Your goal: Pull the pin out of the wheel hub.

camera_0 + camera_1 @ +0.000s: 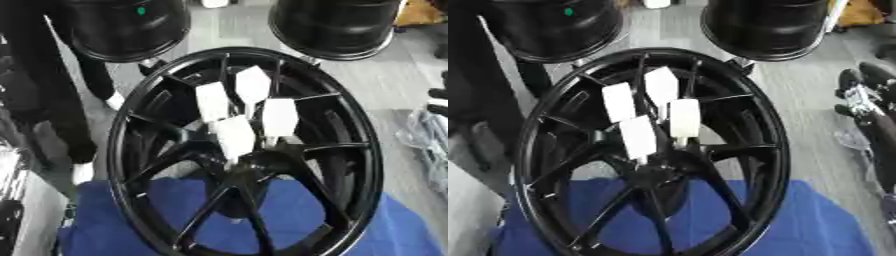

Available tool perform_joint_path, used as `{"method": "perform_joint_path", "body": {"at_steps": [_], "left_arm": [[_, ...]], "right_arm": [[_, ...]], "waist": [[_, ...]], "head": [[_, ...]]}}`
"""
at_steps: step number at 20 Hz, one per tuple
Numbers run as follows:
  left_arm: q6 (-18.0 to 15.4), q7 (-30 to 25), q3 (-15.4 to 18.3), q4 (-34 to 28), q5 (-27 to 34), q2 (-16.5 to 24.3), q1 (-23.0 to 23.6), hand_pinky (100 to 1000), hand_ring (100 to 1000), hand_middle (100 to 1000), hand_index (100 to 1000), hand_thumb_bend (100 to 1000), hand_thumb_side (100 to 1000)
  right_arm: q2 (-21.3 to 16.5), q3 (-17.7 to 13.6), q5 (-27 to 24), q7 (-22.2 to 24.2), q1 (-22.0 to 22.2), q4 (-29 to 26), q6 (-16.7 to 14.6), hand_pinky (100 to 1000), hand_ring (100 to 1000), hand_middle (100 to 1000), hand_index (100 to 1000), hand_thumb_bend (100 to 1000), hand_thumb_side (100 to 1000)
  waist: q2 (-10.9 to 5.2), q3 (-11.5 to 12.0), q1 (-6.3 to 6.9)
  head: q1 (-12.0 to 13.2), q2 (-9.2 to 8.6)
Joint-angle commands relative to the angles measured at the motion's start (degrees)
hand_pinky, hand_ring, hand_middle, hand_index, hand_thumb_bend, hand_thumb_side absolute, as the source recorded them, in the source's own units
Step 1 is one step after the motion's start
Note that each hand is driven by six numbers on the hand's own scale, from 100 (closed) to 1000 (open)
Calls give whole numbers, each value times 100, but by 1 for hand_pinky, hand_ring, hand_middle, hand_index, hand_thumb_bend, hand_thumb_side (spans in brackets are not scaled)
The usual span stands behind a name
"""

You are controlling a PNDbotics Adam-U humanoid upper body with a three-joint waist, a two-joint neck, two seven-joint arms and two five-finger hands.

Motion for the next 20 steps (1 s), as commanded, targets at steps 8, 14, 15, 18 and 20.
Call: {"method": "perform_joint_path", "body": {"at_steps": [8, 14, 15, 18, 20], "left_arm": [[-6, 119, 156, -137, -33, 581, 282, 901, 793, 783, 822, 272, 728], [-2, 153, 194, -110, -27, 863, 455, 900, 792, 782, 820, 261, 725], [3, 158, 202, -98, -30, 928, 507, 900, 792, 782, 820, 259, 725], [12, 171, 227, -66, -28, 1056, 642, 900, 792, 782, 819, 256, 726], [18, 175, 242, -39, -32, 1099, 721, 900, 791, 781, 817, 253, 728]], "right_arm": [[-1708, 105, -523, 555, -1312, -463, 234, 805, 841, 892, 938, 375, 489], [-2435, 413, -473, 1907, -2380, -508, 90, 841, 871, 918, 955, 455, 533], [-2516, 531, -336, 2282, -2621, -508, 17, 846, 874, 920, 957, 480, 547], [-2568, 774, 145, 3296, -3161, -508, -125, 853, 875, 918, 955, 521, 570], [-2586, 1033, 491, 3914, -3451, -508, -196, 856, 875, 911, 950, 534, 570]], "waist": [[-256, -243, -68], [-321, -326, -127], [-335, -348, -138], [-366, -426, -158], [-391, -472, -167]], "head": [[57, 111], [67, 201], [87, 232], [173, 307], [228, 371]]}}
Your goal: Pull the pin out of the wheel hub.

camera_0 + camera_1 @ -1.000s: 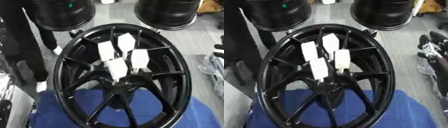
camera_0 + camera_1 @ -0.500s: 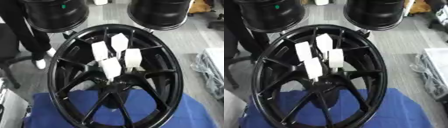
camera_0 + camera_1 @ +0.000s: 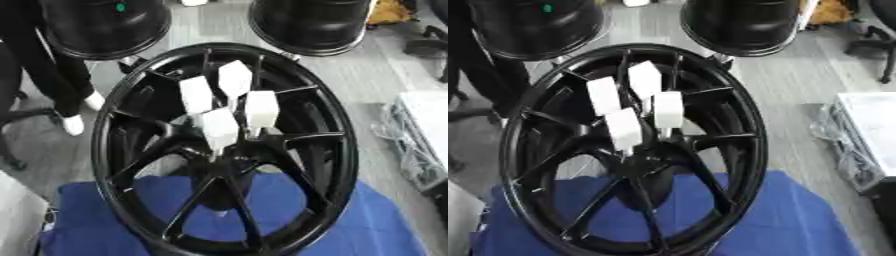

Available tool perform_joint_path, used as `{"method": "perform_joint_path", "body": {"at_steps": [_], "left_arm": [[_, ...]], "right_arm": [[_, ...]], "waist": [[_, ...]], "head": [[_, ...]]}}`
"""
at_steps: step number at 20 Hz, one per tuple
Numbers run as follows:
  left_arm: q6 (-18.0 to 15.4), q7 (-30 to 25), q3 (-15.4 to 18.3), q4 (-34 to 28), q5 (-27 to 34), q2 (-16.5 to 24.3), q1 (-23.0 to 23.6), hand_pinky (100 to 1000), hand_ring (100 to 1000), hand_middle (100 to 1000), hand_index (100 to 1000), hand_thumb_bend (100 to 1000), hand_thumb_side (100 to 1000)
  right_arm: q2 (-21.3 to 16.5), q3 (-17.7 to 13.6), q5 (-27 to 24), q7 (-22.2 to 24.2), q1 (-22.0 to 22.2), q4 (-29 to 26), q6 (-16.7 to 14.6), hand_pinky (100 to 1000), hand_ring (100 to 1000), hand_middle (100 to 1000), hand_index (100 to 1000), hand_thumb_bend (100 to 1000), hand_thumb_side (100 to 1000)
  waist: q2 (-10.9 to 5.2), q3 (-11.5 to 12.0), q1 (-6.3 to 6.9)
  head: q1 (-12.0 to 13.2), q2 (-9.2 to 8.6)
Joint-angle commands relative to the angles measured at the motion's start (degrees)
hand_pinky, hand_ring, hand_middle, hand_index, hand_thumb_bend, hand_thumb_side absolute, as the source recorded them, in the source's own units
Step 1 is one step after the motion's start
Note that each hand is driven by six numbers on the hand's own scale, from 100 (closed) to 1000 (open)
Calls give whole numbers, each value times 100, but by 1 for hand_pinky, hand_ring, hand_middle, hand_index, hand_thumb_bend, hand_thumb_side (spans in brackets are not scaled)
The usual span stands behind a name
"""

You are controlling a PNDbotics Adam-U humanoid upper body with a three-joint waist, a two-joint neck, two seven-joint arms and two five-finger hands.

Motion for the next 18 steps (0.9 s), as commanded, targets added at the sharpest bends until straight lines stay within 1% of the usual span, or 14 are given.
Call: {"method": "perform_joint_path", "body": {"at_steps": [1, 3, 4, 6, 8, 10, 11, 12, 13, 15, 18], "left_arm": [[3, 28, 95, -26, -20, 273, 49, 900, 791, 780, 816, 252, 729], [8, 29, 101, 1, -18, 288, 101, 900, 791, 779, 815, 250, 730], [9, 28, 101, 12, -15, 291, 119, 900, 791, 779, 815, 250, 730], [8, 17, 93, 20, -12, 297, 138, 900, 791, 779, 815, 250, 731], [14, 3, 77, 31, -6, 317, 160, 900, 790, 779, 814, 248, 732], [22, -16, 57, 41, 3, 340, 174, 900, 790, 778, 813, 247, 733], [23, -25, 49, 44, 6, 347, 177, 900, 790, 778, 813, 247, 733], [25, -32, 45, 47, 9, 352, 180, 901, 790, 778, 813, 246, 734], [27, -39, 37, 50, 12, 360, 187, 901, 790, 778, 813, 246, 735], [31, -53, 26, 54, 21, 369, 195, 901, 790, 778, 812, 245, 736], [34, -67, 15, 58, 29, 370, 199, 901, 790, 778, 812, 245, 736]], "right_arm": [[-229, 335, 521, 984, -368, -83, -104, 858, 880, 911, 946, 529, 574], [-198, 609, 760, 1574, -580, -83, -117, 860, 887, 905, 942, 529, 560], [-175, 720, 832, 1790, -681, -83, -104, 862, 887, 902, 942, 536, 552], [-169, 897, 878, 1991, -822, -83, -34, 861, 883, 895, 938, 545, 542], [-203, 1072, 904, 1999, -859, -83, 80, 856, 871, 878, 922, 570, 517], [-217, 1217, 943, 1879, -842, -83, 208, 846, 856, 859, 910, 602, 498], [-219, 1272, 963, 1809, -830, -83, 258, 846, 856, 859, 910, 602, 498], [-219, 1312, 980, 1753, -822, -83, 291, 837, 843, 842, 903, 643, 478], [-222, 1353, 1021, 1703, -809, -83, 339, 834, 837, 835, 901, 648, 477], [-212, 1455, 1113, 1658, -781, -83, 407, 832, 832, 832, 900, 628, 467], [-192, 1595, 1202, 1712, -737, -83, 442, 829, 821, 819, 901, 609, 450]], "waist": [[-139, -31, 13], [-152, -45, 20], [-156, -49, 25], [-159, -46, 28], [-153, -39, 19], [-143, -32, 11], [-139, -29, 9], [-136, -26, 8], [-130, -23, 9], [-118, -13, 12], [-104, 5, 16]], "head": [[93, 87], [144, 107], [164, 113], [175, 114], [178, 96], [178, 84], [178, 84], [181, 88], [188, 102], [184, 125], [162, 145]]}}
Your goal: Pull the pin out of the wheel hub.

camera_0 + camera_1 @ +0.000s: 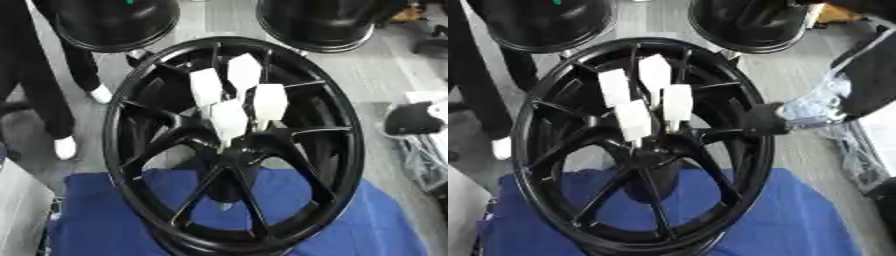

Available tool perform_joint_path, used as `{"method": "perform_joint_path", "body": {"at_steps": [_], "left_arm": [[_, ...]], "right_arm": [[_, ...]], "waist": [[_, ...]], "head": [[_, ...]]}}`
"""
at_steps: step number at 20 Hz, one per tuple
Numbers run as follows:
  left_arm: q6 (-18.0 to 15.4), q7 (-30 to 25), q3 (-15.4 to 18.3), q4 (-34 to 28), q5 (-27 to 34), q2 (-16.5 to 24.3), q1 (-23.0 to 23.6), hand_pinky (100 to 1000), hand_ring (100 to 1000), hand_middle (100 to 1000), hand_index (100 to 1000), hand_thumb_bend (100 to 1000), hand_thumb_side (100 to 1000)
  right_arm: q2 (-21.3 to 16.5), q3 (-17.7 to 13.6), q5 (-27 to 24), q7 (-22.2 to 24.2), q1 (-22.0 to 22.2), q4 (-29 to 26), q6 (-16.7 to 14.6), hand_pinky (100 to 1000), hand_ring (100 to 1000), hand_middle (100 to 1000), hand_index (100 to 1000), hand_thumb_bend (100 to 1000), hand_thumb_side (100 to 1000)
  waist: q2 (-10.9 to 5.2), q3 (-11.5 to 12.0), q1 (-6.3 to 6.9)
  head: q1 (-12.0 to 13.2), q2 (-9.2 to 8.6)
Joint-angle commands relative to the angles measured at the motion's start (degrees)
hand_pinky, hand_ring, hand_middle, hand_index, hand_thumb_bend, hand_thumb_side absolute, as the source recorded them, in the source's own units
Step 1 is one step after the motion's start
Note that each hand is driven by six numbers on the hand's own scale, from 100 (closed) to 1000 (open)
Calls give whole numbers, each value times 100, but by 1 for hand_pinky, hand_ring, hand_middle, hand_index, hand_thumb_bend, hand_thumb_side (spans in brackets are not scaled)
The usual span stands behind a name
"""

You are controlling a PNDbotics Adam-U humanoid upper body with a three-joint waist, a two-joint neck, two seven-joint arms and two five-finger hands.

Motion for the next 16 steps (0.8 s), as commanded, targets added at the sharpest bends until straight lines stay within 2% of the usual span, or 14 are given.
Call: {"method": "perform_joint_path", "body": {"at_steps": [1, 7, 16], "left_arm": [[-5, -25, 3, -54, 18, 210, -28, 901, 790, 778, 812, 245, 737], [-2, -47, -18, -52, 32, 171, -31, 902, 790, 778, 810, 247, 740], [1, -59, -28, -55, 42, 129, -26, 902, 789, 774, 803, 248, 740]], "right_arm": [[-145, 75, 129, 36, -33, -63, 61, 830, 822, 820, 903, 607, 447], [66, 250, 213, 33, -63, -63, 308, 825, 824, 831, 905, 589, 419], [549, 443, 475, -157, 45, -63, 960, 771, 777, 821, 894, 547, 393]], "waist": [[-68, 19, 17], [-55, 62, 9], [-43, 174, -9]], "head": [[-22, 38], [-92, 64], [-210, 66]]}}
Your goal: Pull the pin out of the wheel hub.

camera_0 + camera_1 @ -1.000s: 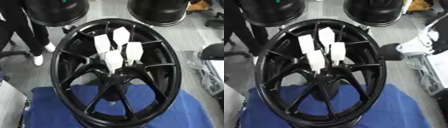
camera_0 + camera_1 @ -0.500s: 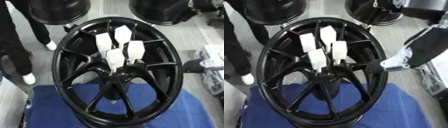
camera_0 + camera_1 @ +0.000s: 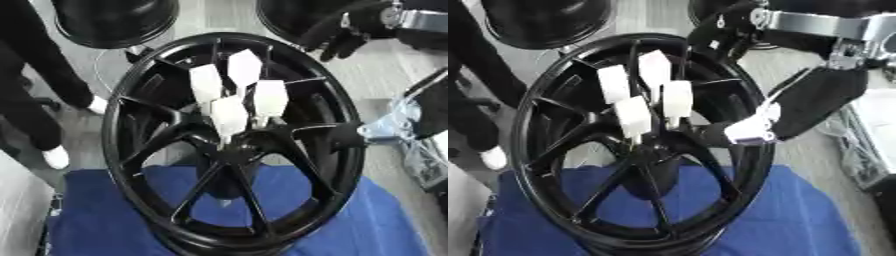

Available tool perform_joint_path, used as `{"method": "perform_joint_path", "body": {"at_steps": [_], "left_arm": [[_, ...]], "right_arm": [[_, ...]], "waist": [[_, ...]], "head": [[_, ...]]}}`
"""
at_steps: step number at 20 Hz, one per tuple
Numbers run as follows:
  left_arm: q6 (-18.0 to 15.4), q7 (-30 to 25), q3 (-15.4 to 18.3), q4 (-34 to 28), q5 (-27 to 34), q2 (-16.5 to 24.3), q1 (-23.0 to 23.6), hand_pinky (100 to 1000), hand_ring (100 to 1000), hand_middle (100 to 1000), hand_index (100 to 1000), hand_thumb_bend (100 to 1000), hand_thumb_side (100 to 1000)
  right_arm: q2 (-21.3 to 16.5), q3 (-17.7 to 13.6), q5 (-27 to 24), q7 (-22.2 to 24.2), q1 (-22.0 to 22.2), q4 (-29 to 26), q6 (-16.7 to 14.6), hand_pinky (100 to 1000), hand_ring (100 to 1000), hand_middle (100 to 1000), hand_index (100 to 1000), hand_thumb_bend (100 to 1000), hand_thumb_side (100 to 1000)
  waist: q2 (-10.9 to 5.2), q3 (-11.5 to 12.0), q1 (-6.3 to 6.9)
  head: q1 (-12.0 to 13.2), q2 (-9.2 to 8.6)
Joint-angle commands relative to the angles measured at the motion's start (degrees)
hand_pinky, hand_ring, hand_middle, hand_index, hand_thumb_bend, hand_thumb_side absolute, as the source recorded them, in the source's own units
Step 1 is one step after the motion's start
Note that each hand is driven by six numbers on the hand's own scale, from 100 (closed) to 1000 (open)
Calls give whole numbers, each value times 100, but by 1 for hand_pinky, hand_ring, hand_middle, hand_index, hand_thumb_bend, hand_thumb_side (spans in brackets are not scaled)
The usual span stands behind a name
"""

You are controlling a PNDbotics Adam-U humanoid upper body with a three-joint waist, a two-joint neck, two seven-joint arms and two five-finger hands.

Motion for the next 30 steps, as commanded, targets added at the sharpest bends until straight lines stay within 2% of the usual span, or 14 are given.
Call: {"method": "perform_joint_path", "body": {"at_steps": [1, 7, 8, 14, 20, 23, 30], "left_arm": [[-8, -20, 30, -55, 31, 131, -32, 902, 789, 773, 802, 248, 740], [-1, -42, 10, -61, 35, 119, -62, 901, 789, 770, 799, 247, 741], [0, -43, 9, -63, 35, 119, -65, 901, 789, 770, 798, 247, 741], [3, -50, 5, -65, 41, 99, -68, 901, 787, 767, 796, 248, 744], [5, -61, -5, -67, 44, 81, -76, 900, 786, 766, 793, 249, 745], [7, -66, -8, -67, 45, 74, -81, 900, 786, 765, 792, 248, 745], [14, -78, -20, -67, 50, 58, -86, 900, 785, 764, 792, 247, 746]], "right_arm": [[54, -22, 92, -63, -34, -62, 180, 770, 781, 819, 890, 526, 392], [230, -19, 74, -229, -10, -62, 517, 774, 818, 817, 872, 395, 412], [242, -22, 78, -258, -15, -62, 554, 778, 825, 818, 867, 351, 409], [299, -78, 285, -402, -99, -62, 602, 791, 835, 825, 851, 242, 369], [312, -95, 515, -154, -155, -62, 523, 797, 833, 824, 851, 228, 301], [329, -117, 558, 55, -185, -62, 462, 799, 837, 828, 857, 270, 268], [373, -197, 536, 380, -229, -62, 392, 805, 838, 828, 859, 307, 265]], "waist": [[-58, 24, 5], [-13, 107, -1], [-4, 120, -3], [38, 165, -10], [75, 199, -19], [86, 222, -15], [105, 261, -17]], "head": [[-48, 17], [-122, -16], [-134, -27], [-193, -54], [-263, -69], [-297, -79], [-344, -97]]}}
